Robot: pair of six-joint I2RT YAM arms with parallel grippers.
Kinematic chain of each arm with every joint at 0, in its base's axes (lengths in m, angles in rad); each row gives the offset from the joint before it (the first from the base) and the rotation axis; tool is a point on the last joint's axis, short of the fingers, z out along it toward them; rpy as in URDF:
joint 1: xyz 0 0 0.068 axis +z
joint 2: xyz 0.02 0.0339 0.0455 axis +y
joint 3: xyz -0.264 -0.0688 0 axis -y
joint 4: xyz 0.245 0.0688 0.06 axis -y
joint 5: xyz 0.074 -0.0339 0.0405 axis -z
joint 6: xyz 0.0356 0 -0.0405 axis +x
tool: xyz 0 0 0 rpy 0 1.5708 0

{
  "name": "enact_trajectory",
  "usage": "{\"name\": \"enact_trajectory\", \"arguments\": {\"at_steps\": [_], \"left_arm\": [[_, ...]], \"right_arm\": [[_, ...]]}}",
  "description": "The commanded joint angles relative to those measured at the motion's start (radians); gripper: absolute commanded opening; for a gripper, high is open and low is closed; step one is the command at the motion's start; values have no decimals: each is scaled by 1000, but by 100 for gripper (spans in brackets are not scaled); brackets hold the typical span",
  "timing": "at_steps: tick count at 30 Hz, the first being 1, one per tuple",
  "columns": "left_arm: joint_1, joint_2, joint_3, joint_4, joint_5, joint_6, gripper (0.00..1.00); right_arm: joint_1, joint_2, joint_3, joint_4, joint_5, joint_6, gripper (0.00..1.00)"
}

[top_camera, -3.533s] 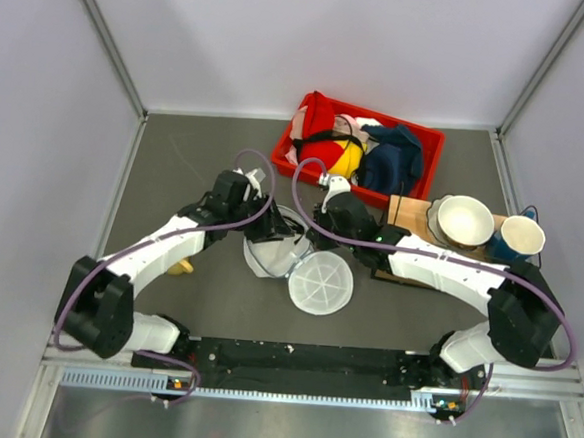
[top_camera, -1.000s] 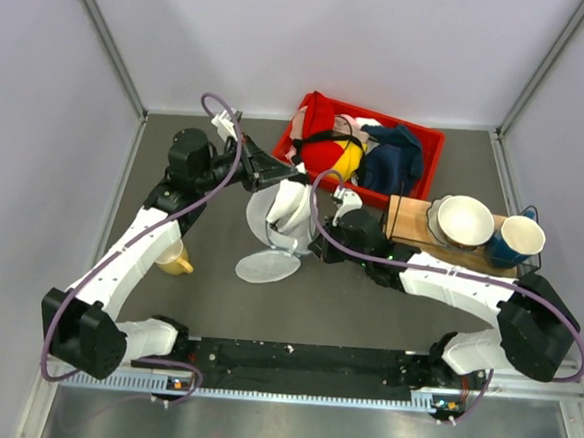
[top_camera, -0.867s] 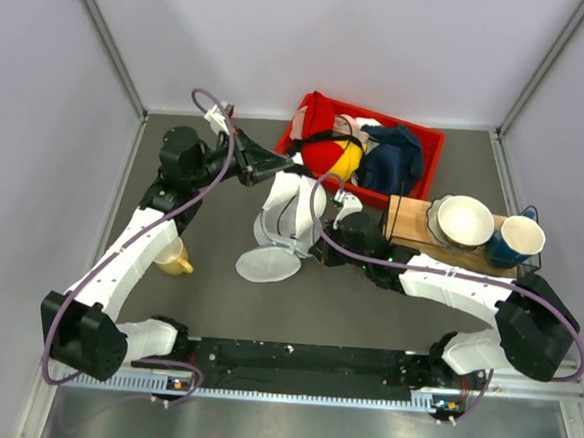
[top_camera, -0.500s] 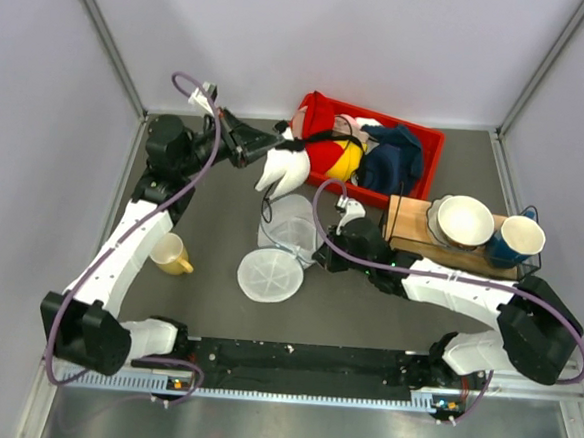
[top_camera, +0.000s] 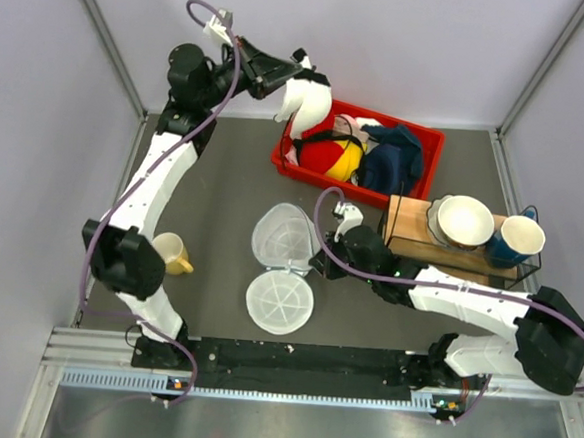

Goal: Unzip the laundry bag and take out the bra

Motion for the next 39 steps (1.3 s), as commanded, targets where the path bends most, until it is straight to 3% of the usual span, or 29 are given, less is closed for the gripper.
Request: {"name": "enact_trajectory", "arguments": {"at_steps": [1,10,17,23,35,39], "left_arm": [[-8,169,191,11,44,28,0],[-54,641,730,-35,100,57,0],[-111,788,685,-48,-61,360,0],[-134,961,678,-51,-74,354,0],[-172,968,593,-3,-32,326,0],[-178,878,512,-34,-60,364,35]], "right_arm": [[18,-43,-13,-7,29,-25,0],[22,-97,-7,-76,64,-47,0],[33,-68,41,-137,99,-39,0],[36,-4,99,-154,119,-27,0],[58,55,154,-153,147,-2,0],[62,53,158,-151,161,2,0]]}}
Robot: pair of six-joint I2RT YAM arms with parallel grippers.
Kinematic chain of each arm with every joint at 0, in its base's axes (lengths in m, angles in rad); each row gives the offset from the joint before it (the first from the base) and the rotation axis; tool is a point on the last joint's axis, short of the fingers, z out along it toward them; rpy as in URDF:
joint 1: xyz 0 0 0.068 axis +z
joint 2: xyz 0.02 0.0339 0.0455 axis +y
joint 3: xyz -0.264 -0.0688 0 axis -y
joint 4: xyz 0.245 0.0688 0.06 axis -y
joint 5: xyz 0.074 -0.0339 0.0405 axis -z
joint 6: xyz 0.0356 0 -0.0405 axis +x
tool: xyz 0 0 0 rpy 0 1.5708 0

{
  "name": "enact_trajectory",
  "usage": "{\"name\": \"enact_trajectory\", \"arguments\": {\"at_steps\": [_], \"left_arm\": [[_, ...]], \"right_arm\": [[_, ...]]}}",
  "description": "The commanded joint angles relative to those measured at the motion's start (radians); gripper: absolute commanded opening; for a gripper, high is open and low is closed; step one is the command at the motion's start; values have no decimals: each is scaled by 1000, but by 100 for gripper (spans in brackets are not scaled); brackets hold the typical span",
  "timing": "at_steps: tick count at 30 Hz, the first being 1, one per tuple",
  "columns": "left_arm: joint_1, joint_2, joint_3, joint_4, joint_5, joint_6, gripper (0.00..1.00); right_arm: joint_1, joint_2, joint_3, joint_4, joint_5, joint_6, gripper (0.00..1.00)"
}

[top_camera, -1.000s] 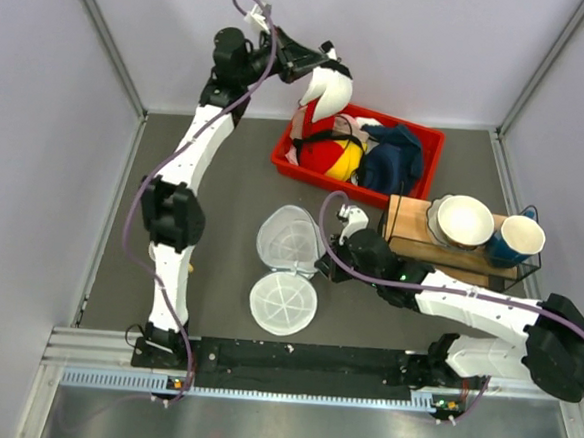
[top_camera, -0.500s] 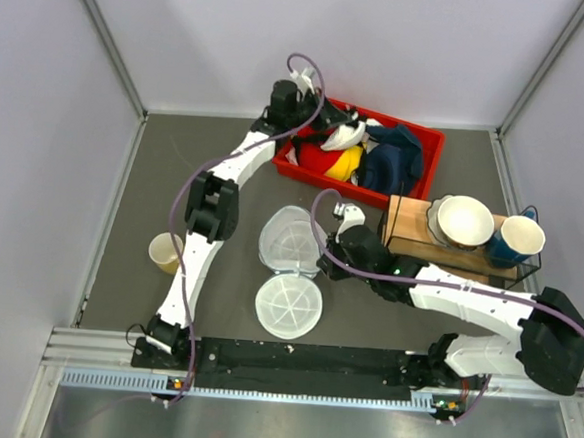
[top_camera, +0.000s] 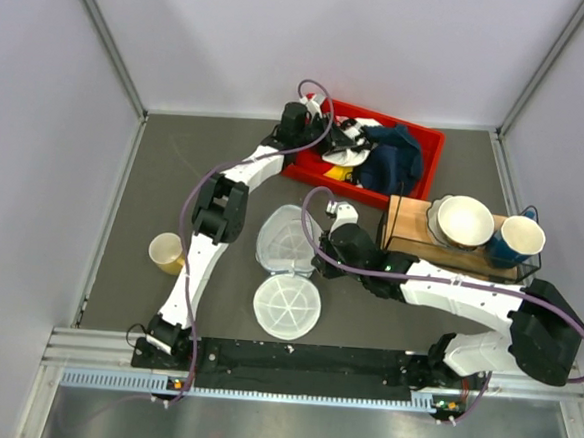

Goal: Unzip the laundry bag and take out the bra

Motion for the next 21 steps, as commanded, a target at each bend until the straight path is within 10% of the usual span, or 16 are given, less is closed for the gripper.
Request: {"name": "enact_trajectory", "arguments": {"at_steps": [1,11,21], "left_arm": [[-7,-160,-78,-12,-17,54,43],[-7,-382,-257,-154,-90,229,99],[-7,-608,-358,-317,-136,318,99]], "right_arm": [[20,-4,55,18,38,18,0],[24,-35,56,10,79,-4,0],[27,-61,34,24,71,-8,0]]}}
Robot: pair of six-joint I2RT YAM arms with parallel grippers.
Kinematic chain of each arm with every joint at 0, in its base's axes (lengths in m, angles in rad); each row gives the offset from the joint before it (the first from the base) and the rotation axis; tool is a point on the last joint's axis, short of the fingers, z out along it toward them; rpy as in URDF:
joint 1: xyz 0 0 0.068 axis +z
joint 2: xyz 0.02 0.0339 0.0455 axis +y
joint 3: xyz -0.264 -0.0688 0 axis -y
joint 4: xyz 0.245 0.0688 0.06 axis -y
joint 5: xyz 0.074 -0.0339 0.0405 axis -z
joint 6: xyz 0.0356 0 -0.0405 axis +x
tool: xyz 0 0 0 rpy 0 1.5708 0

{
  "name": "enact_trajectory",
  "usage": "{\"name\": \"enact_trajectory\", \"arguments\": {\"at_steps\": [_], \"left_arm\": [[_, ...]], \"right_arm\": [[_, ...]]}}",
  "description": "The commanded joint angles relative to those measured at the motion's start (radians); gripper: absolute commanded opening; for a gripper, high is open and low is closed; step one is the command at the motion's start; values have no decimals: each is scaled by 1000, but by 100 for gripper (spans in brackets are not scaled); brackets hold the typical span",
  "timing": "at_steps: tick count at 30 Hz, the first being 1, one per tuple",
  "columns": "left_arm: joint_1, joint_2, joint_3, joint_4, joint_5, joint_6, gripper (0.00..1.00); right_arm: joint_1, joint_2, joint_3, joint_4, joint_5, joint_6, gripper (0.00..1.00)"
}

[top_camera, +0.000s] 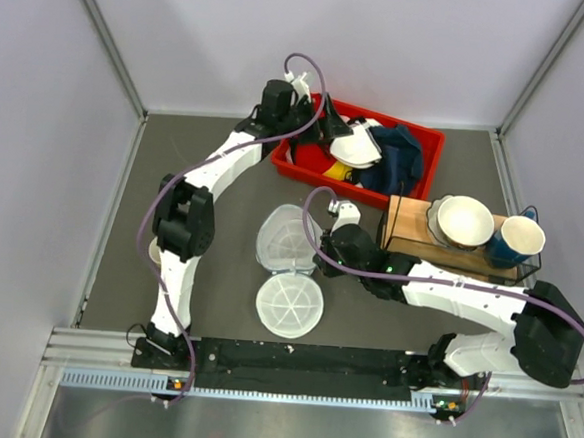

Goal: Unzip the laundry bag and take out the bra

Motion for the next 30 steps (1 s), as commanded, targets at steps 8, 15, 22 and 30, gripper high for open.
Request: {"name": "enact_trajectory", "arguments": {"at_steps": [8,15,22,30], "left_arm": [[22,-446,-237,-218,-168,154,99],[89,-734,-539,-286,-228,186,99],[95,-1001,-731,-427,-358,226,99],[98,-1199,-854,-520,-535,267,99]], "right_arm": [[16,1,102,-63,24,-99,19],[16,25,292,-179,74,-217,99],[16,65,505,-330,193,-311,99],[16,116,604,-421,207,-297,99]]}}
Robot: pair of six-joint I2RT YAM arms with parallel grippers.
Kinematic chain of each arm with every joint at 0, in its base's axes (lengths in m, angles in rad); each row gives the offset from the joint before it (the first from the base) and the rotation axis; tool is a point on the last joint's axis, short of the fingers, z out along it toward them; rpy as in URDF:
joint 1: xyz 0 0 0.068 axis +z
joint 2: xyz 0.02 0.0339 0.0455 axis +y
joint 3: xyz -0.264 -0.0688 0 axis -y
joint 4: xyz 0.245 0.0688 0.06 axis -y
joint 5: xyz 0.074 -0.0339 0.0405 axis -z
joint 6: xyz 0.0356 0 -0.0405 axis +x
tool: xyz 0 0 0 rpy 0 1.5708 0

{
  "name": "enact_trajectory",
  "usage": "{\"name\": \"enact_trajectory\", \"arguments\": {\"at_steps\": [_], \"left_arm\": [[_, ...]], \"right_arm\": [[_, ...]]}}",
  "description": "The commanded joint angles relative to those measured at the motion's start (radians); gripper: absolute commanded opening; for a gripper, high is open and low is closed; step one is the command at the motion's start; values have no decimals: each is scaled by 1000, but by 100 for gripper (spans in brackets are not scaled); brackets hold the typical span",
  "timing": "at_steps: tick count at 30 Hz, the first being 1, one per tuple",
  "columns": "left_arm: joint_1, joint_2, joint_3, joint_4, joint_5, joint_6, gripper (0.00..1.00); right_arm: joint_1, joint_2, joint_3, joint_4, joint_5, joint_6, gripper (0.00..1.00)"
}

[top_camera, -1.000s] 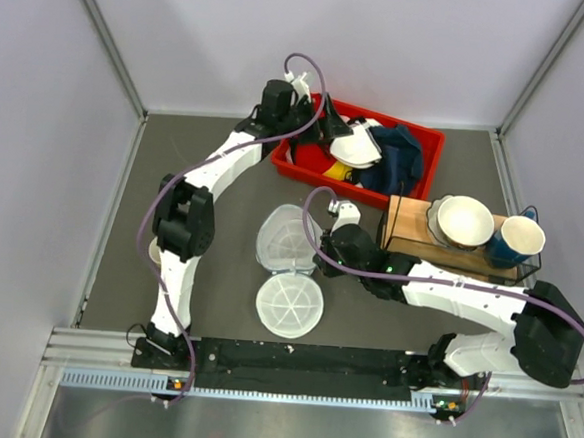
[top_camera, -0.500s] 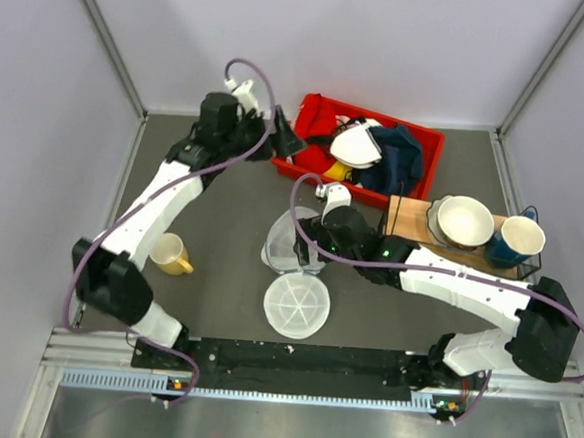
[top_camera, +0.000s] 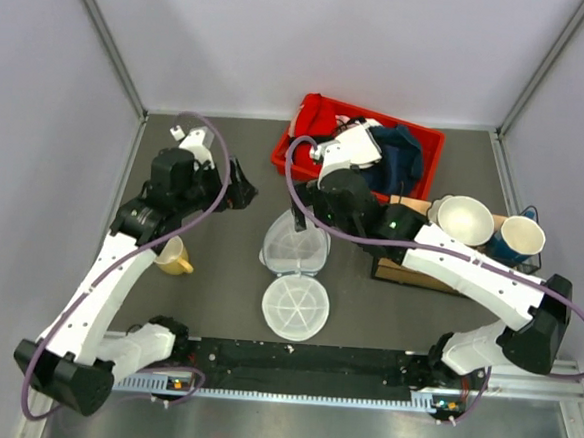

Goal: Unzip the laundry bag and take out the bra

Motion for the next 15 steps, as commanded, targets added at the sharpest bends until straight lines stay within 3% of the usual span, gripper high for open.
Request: {"name": "enact_trajectory", "arguments": {"at_steps": [1,4,15], "left_arm": [[2,-78,-46,-70,-135,27,99],[4,-126,-78,-98,-221,23,99],[4,-189,-114,-104,-228,10,99]], "right_arm": [[14,13,18,-67,43,-11,99],[15,12,-4,-68,62,-11,99],[14,7,-70,-55,77,36,99]]}}
